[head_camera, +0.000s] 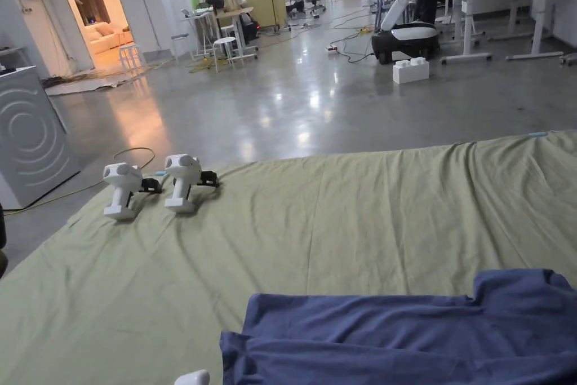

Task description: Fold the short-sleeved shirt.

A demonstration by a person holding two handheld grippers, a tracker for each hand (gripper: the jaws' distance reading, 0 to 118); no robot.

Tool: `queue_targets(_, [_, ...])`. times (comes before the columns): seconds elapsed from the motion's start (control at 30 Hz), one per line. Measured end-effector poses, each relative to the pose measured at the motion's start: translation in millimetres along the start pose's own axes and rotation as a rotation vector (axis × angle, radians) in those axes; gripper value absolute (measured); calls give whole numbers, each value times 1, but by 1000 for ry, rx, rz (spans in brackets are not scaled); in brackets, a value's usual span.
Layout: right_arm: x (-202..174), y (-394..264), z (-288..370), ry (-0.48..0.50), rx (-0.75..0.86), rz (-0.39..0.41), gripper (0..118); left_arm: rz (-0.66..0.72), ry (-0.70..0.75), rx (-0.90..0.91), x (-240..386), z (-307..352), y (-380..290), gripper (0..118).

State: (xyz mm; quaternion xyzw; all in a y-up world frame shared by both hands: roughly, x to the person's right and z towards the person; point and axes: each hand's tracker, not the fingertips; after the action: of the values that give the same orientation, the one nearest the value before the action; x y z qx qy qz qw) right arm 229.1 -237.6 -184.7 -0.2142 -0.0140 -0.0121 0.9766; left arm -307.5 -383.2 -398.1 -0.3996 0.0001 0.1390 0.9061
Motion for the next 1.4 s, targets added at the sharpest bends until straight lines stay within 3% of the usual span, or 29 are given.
queue_targets(0.07, [6, -6, -7, -13, -37, -29, 2, -16, 23, -30, 8, -6, 1, 65])
queue_targets(0.1, [9, -10, -10, -10, -54, -45, 2, -48, 47, -41, 12, -10, -2, 48])
queue_targets(0.13, [11, -13, -13, -10, -65, -60, 2, -92, 71, -45, 17, -14, -4, 18])
queue_targets(0.27, [17, -23, -38, 22, -113, -119, 2, -173, 108, -76, 27, -27, -7, 15])
queue_targets(0.4, [27, -27, -108, 113, -189, -216, 4, -184, 99, -134, 27, -28, 4, 15])
queue_targets(0.43, [30, -30, -129, 112, -189, -246, 23, -192, 95, -145, 26, -31, 7, 15])
queue_targets(0.53, [39, -38, -191, 51, -247, -288, 105, -155, 85, -153, 22, -31, 9, 15])
queue_targets(0.57, [42, -41, -206, 49, -230, -303, 108, -115, 76, -152, 19, -31, 10, 15])
queue_targets(0.7, [48, -51, -264, -89, -320, -287, 108, -112, 53, -158, 13, -31, 11, 15])
queue_targets(0.8, [46, -63, -301, -136, -577, -256, 104, -120, 48, -157, 12, -32, 10, 15])
queue_targets(0.83, [40, -63, -297, -152, -521, -177, 100, -122, 48, -152, 14, -32, 9, 15])
queue_targets(0.9, [32, -54, -287, -140, -489, -153, 81, -130, 51, -134, 15, -30, 5, 13])
queue_targets(0.93, [29, -50, -280, -132, -466, -137, 51, -144, 60, -121, 17, -29, 3, 12])
queue_targets(0.97, [29, -48, -277, -126, -450, -121, 34, -159, 69, -113, 19, -29, 1, 12])
queue_targets(1.07, [35, -42, -269, -140, -429, -115, 7, -186, 74, -94, 23, -17, 3, 11])
queue_targets(1.1, [39, -39, -263, -97, -422, -174, 7, -147, 42, -72, 22, -5, 7, 11])
queue_targets(1.2, [40, -31, -238, -111, -372, -166, 6, -75, -16, 64, 12, 46, 9, 10])
queue_targets(1.3, [40, -31, -203, -128, -328, -168, 6, 6, -59, 63, -7, 85, 7, 10])
queue_targets(1.4, [41, -40, -165, -136, -324, -188, 6, -25, -34, 80, -13, 123, -12, 10])
